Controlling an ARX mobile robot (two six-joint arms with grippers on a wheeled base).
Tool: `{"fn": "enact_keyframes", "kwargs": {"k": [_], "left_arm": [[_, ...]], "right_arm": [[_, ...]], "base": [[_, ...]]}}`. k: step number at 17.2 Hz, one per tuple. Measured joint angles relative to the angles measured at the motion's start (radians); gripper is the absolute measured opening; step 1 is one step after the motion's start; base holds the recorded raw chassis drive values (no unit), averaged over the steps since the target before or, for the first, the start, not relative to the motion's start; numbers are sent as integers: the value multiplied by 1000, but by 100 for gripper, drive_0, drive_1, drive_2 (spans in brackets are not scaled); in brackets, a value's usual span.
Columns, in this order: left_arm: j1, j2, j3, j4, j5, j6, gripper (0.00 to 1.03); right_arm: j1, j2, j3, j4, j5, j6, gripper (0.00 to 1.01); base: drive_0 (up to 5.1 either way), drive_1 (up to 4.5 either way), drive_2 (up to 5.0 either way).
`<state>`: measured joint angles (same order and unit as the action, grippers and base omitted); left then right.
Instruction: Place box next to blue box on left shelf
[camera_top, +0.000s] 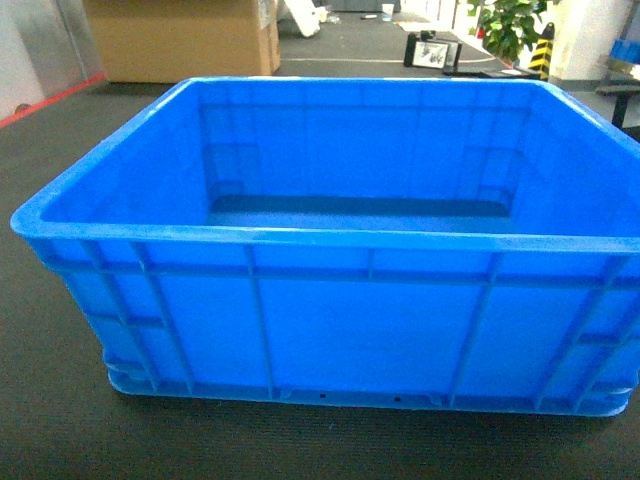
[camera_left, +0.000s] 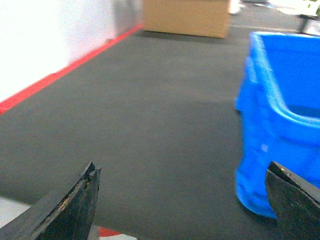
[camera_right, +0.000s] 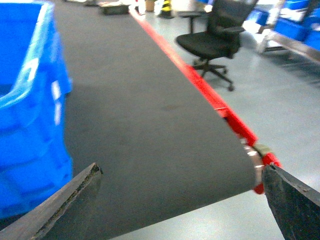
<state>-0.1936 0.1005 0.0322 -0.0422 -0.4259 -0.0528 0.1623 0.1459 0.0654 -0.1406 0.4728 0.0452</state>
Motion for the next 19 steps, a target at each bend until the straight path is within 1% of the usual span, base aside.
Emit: {"fn": "enact_keyframes", "kwargs": {"k": [1,2,3,4,5,6,7,8,9,10,11,12,13,14,16,18,19], "left_arm": [[20,2,0,22,-89,-7,98],[17,40,0,64,-86,-12,98],[16,136,4,167,-58,0,98],[45,271,35,278,-16,8,98],[66,400,106,361,12,7,98],[79,539,230,370,45,-14,98],[79,673,342,381,85,-23,98],[84,811,455,345,134,-23,98],[89,935,556,279,179,-27,98],[93,1076,673,216,204,-29,98],[98,1197,782,157,221,-39,98],[98,1277,869,109,229,-53,98],[85,1395,982,60,229,-71,98],[66,1498,1025,21,220,-72,98],[60,1540,1049,-14,225,-82,98],[52,1584,1071,-32,227,-102,98],[51,1602,1076,-44,227,-106,98]], "right_arm": [[-5,-4,1,21,95,10,98],[5,36,5,62,97,16,98],[16,125,21,140,76,22,98],[11,243,73,230,33,30,98],[0,355,153,303,-9,29,98],[-14,481,282,325,-59,29,98],[-23,603,420,260,-108,31,98],[-28,732,554,131,-167,48,98],[-34,848,670,25,-221,64,98],[-54,983,803,-66,-291,96,98],[-69,1083,907,-126,-338,125,98],[-81,1178,998,-167,-342,145,98],[-92,1303,1066,-199,-338,168,98],[-69,1379,1066,-209,-320,176,98],[-49,1408,1070,-201,-299,176,98],[-30,1478,1073,-180,-269,179,98],[-29,1501,1070,-172,-262,179,98]], "base": [[0,0,0],[0,0,0],[0,0,0],[0,0,0],[0,0,0],[0,0,0],[0,0,0],[0,0,0],[0,0,0],[0,0,0],[0,0,0],[0,0,0],[0,0,0],[0,0,0],[0,0,0],[0,0,0],[0,0,0]]}}
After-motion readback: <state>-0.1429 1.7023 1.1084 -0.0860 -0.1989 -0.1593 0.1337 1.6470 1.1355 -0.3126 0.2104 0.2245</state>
